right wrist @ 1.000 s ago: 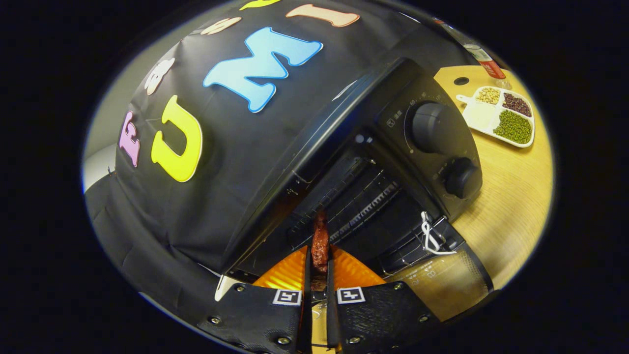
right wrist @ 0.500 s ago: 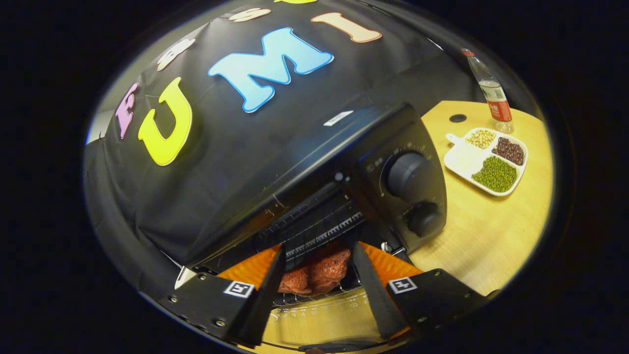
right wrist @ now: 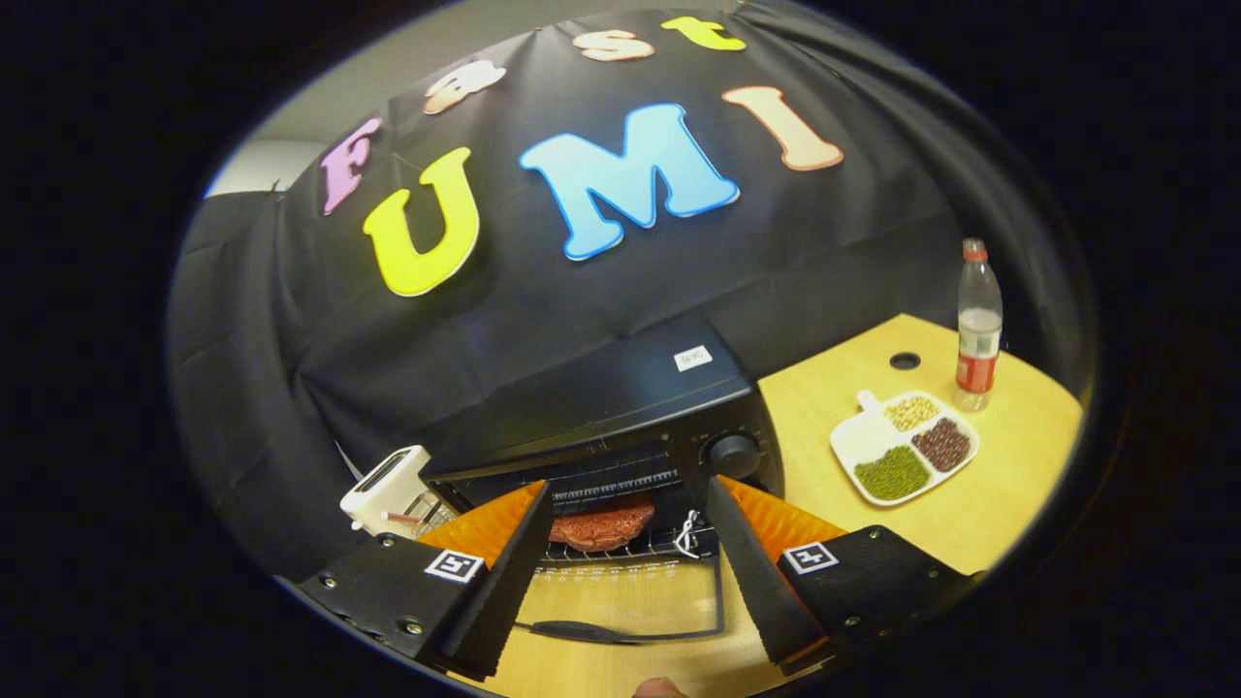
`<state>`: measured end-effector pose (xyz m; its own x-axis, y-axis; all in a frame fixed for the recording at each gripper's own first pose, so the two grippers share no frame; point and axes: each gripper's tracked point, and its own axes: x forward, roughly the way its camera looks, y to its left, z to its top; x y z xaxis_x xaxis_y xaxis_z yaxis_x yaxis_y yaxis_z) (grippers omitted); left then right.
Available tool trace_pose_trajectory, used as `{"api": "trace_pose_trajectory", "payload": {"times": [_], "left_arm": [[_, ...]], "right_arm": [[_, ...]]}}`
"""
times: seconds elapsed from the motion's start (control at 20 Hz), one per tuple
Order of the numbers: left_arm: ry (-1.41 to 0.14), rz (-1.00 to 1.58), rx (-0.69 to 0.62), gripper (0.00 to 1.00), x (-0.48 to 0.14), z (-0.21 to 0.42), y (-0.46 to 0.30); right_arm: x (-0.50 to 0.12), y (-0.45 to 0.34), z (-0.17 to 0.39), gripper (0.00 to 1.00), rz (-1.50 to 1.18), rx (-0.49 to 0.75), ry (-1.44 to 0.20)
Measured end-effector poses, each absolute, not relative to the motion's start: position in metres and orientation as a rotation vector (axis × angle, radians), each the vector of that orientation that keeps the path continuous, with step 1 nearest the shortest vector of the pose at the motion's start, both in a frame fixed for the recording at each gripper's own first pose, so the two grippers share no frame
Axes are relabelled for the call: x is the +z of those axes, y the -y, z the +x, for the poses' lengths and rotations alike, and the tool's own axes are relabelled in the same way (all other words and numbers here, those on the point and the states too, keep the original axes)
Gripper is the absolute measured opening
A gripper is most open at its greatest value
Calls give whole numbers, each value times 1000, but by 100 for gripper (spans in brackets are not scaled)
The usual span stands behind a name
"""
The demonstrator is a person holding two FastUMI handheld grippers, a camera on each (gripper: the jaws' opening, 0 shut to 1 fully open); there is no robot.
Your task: Open the electric oven with the left hand, put the food in, and close the electric oven.
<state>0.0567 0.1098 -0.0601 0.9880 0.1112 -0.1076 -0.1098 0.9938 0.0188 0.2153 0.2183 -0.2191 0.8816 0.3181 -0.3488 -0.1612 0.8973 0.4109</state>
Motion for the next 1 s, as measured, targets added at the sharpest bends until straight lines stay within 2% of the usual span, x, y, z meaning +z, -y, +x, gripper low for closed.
{"api": "trace_pose_trajectory", "payload": {"times": [0.1,0.2,0.25,0.3,0.4,0.45,0.5,0.55,0.6,0.65,0.7,0.75,0.9,0.95,1.0], "left_arm": [[-103,8,90,90,-59,54,-92],[-102,4,73,99,-61,51,-74],[-101,4,65,99,-62,49,-65],[-97,6,58,95,-61,47,-57],[-98,7,46,99,-63,44,-41],[-97,5,39,95,-64,44,-33],[-99,5,35,99,-66,43,-27],[-101,7,29,95,-67,43,-20],[-103,15,26,100,-69,42,-14],[-105,26,24,100,-71,43,-9],[-109,32,17,95,-74,44,-4],[-116,34,12,100,-78,45,1],[-165,23,-18,100,-104,54,12],[-186,22,-25,95,-114,59,15],[-206,18,-35,95,-124,63,17]], "right_arm": [[-198,-198,195,96,332,279,-380],[-177,-177,176,96,289,295,-338],[-168,-166,167,96,273,294,-316],[-160,-155,157,96,262,296,-295],[-144,-129,141,96,235,285,-257],[-137,-116,134,96,220,276,-238],[-130,-103,127,96,207,266,-221],[-122,-91,120,96,196,257,-202],[-116,-81,113,96,184,250,-186],[-110,-71,107,96,171,244,-170],[-106,-64,101,96,156,238,-155],[-101,-56,97,96,138,228,-138],[-92,-40,86,96,108,193,-106],[-89,-37,83,96,111,186,-100],[-87,-35,78,96,117,174,-96]]}}
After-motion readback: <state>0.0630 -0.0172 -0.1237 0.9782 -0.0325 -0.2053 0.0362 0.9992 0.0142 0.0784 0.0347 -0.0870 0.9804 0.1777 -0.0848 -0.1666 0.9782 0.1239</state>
